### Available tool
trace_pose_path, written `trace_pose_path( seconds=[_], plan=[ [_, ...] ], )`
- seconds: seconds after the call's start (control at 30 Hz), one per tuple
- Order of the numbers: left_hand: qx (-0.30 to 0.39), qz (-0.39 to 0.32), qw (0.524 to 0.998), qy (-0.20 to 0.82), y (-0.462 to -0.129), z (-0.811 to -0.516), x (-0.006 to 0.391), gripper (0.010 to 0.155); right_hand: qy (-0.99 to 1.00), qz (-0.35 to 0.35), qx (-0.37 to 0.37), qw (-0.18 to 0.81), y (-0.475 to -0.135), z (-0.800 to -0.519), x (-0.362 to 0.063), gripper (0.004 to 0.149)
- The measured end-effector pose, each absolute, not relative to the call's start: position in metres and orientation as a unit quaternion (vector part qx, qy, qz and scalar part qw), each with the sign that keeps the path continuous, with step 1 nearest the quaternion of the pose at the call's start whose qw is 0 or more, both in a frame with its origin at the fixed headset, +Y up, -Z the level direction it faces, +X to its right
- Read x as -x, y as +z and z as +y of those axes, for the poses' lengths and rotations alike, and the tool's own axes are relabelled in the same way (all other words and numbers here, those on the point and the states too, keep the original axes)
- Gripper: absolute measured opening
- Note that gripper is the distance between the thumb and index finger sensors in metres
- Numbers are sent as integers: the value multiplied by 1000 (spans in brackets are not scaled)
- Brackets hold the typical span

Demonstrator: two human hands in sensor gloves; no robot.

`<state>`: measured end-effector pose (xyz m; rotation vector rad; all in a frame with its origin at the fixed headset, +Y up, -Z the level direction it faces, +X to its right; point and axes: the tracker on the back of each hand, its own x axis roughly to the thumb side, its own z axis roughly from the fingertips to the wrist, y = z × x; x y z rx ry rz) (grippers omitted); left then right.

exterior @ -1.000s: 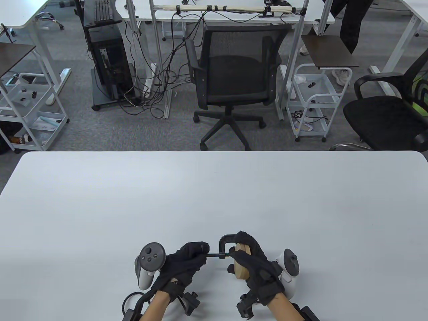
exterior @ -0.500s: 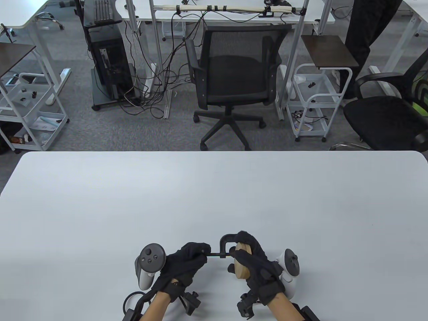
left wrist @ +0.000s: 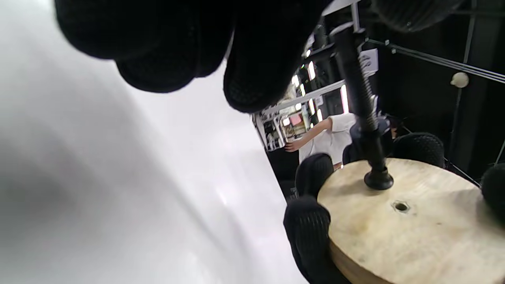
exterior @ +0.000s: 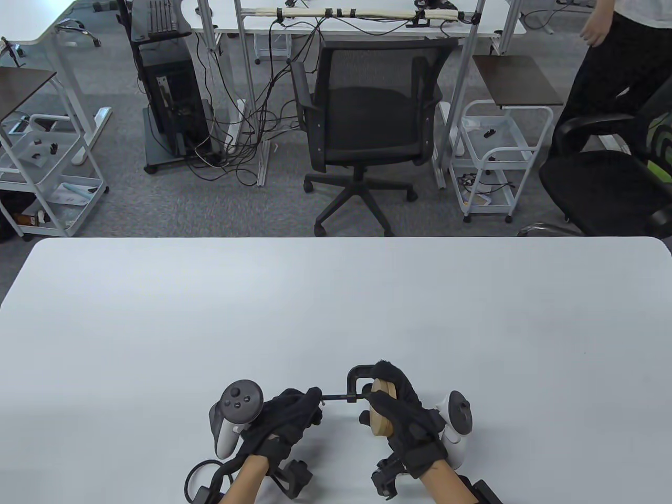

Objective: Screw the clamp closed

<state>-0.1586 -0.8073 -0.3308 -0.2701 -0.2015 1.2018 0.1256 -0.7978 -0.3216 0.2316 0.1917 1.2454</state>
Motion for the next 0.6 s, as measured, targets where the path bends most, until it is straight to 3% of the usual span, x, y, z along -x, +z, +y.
trace_pose_path(
  seconds=[0.07, 0.27, 0.6],
  plan=[
    [135, -101, 794, 584, -332, -811, 157, 78, 575, 95, -114, 805, -320, -797, -124, 74],
    [126, -138, 759, 624, -335, -809, 152, 63, 579, 92, -117, 802, -319, -796, -124, 74],
    [21, -170, 804, 569, -331, -795, 149, 48, 583, 88, -106, 801, -319, -796, -126, 74]
  ],
)
